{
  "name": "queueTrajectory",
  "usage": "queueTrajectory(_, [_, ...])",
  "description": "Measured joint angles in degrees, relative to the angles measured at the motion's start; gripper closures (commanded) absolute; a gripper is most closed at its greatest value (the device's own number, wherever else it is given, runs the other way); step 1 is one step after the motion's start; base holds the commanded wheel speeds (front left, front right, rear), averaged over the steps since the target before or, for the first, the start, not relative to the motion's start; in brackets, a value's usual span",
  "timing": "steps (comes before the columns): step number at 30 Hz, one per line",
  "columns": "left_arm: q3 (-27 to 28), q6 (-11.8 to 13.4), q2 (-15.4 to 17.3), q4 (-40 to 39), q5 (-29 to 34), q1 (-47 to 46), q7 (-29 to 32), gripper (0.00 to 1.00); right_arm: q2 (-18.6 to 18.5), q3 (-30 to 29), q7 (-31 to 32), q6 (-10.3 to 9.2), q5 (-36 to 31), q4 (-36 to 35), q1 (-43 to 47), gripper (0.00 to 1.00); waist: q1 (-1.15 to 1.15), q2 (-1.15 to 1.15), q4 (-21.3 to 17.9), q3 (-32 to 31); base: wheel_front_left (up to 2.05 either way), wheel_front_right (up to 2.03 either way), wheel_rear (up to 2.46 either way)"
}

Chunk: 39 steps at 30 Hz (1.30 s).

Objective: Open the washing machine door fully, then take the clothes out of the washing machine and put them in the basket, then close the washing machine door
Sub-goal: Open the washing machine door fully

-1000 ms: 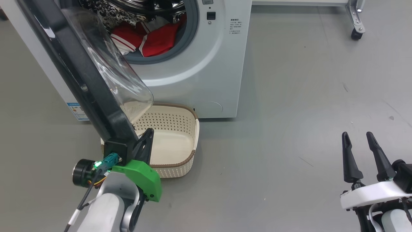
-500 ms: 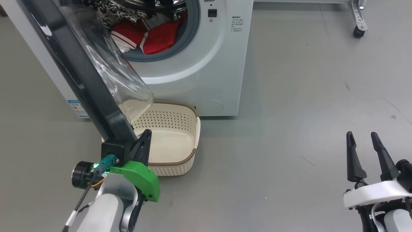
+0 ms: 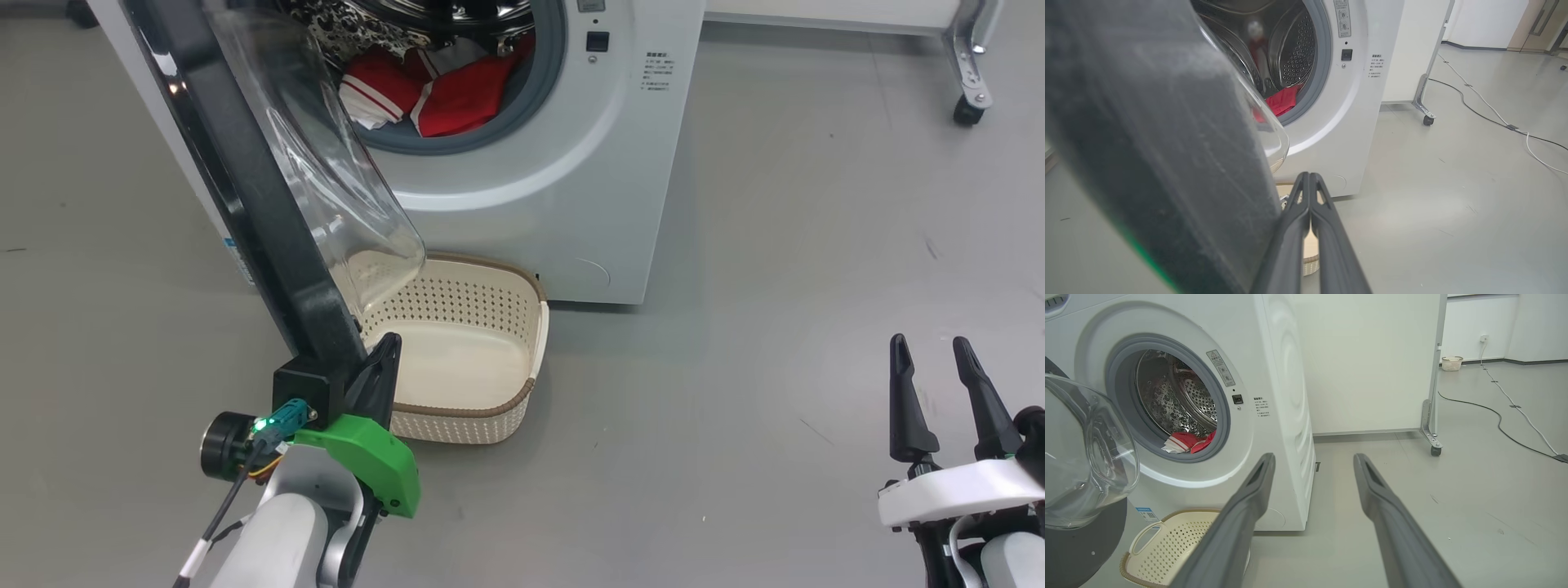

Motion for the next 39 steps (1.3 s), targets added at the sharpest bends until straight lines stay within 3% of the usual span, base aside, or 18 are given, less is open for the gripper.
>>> queueTrajectory(16, [0.3,0.1,-0.1,1.9,-1.6,-0.1,-2.4,1.0,0.5,0.3,0.0,0.32,-0.3,0.1,1.2,0.0,0.0,0.0,8.2,-0.8,0.0,0.0,0.0])
queueTrajectory(24, [3.3,1.0,0.0,1.8,-4.1,0.0,-3.3,1.0,0.5,1.8,0.0,0.32,-0.8,-0.4,1.3,0.0,0.0,0.0,12.4,-0.4,0.0,0.0,0.0])
queueTrajectory(39, [10.2,2.6,0.2,0.5,-6.4,0.0,-6.7,1.0,-2.5,2.9,0.0,0.33,-1.3,-1.9,1.3,0.0,0.0,0.0,15.4,5.3,0.0,0.0,0.0])
